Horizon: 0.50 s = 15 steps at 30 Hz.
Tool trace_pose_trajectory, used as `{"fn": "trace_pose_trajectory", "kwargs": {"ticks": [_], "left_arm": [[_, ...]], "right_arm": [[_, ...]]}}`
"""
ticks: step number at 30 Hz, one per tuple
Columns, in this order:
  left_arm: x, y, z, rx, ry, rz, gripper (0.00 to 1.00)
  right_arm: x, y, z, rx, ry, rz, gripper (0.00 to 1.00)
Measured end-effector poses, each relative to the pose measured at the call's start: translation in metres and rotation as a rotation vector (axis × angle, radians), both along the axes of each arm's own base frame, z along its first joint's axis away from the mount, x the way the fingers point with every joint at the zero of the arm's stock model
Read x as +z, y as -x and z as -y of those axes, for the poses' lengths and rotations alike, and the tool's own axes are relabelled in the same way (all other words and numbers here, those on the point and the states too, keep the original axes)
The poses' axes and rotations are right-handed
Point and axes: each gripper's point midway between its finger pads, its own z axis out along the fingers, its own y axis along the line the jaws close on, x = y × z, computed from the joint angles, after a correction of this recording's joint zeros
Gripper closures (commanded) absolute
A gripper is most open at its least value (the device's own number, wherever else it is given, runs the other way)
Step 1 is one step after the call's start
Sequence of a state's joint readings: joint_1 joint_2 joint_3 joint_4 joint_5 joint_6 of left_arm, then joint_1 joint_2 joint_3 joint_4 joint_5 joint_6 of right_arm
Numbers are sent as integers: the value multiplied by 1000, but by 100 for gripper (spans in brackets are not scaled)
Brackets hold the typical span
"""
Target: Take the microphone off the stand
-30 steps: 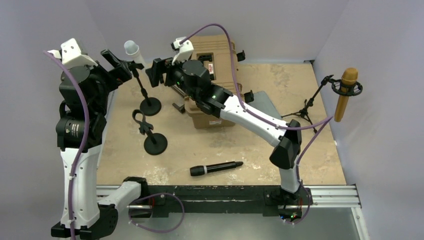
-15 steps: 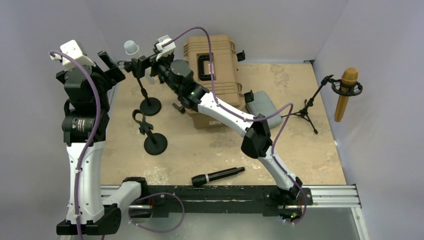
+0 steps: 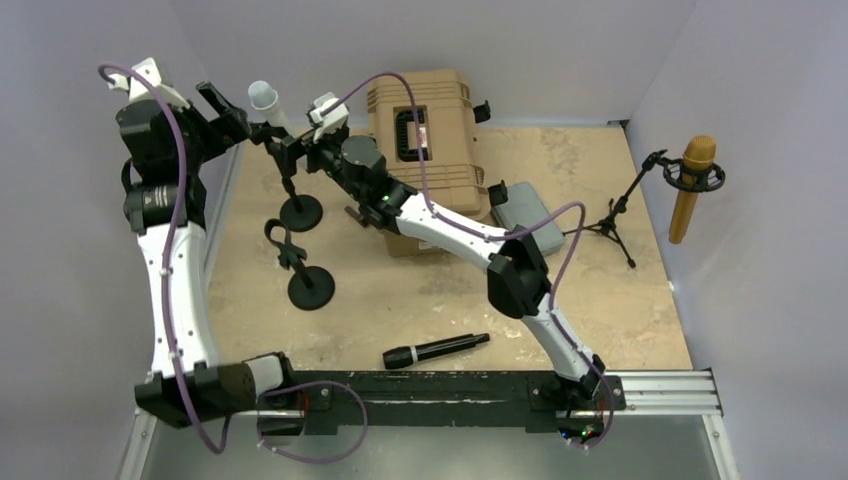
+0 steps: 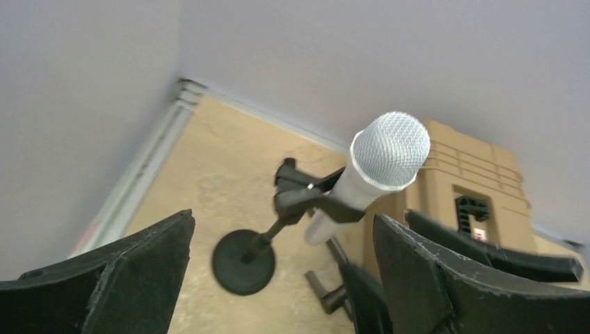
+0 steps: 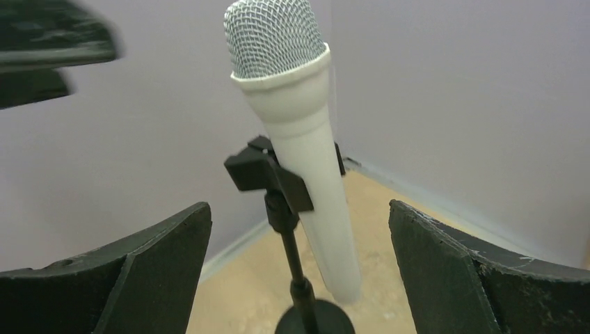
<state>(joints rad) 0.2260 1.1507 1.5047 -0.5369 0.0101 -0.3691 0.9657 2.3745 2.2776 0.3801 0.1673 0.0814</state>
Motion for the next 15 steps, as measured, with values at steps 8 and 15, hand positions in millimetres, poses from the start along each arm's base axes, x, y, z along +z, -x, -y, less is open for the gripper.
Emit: {"fn": "trace_pose_trajectory", "kwargs": {"ticks": [8,15], "left_arm": [[-35,-71,22,-260,146,-33,5],[-20,-85,35,-373,119,24,7]], "right_arm": [[46,36,57,14,-4,-34,8],[90,71,96,60,-51,-13,9]]}}
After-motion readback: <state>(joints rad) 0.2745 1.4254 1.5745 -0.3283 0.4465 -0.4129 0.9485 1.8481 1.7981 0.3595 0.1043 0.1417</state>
